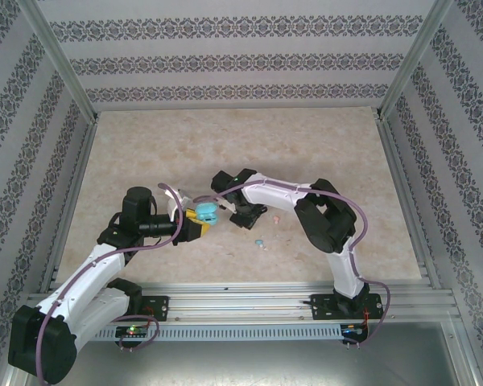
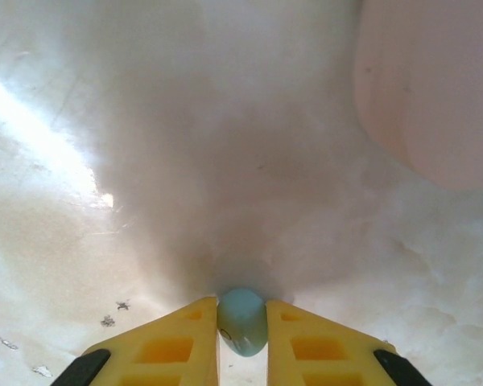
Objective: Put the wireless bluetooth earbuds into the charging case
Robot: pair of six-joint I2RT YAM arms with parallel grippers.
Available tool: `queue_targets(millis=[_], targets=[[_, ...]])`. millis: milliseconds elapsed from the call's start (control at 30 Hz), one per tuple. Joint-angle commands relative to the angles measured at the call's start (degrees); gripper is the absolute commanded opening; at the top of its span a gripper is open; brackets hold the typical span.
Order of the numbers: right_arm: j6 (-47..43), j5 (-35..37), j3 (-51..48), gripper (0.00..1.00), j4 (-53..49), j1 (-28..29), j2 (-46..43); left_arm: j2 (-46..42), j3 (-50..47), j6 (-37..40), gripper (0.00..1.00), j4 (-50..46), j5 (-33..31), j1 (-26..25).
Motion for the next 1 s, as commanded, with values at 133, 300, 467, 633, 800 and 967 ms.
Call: queue_targets(millis=[133, 300, 467, 633, 800, 967], targets=[[8.5, -8.8, -5.1, 0.16, 4.1, -4.2, -7.8, -0.3, -0.5, -1.5, 0.00, 4.2, 1.9, 0.9], [15.6, -15.2, -9.7, 0.16, 8.0, -5.9, -13.6, 0.0, -0.5, -2.5, 0.00, 6.0, 2.7, 0.9], [23.7, -21.0, -14.9, 0.15, 12.2, -6.1, -21.3, 0.5, -1.0, -4.1, 0.00, 10.0, 4.1, 0.8], [34.0, -22.1, -19.3, 0.15, 14.8, -6.0, -32.3, 1.4, -1.9, -5.9, 0.00, 16.7, 6.0, 0.7], [46.9, -21.4, -24.3, 0.15, 20.1, -5.4, -45.2, 4.5, -1.7, -7.4, 0.00, 24.5, 5.2, -1.1], [53.2, -18.3, -24.9, 0.15, 21.4, -1.1, -53.8, 8.8, 0.2, -3.8, 0.00, 28.1, 0.6, -6.6]])
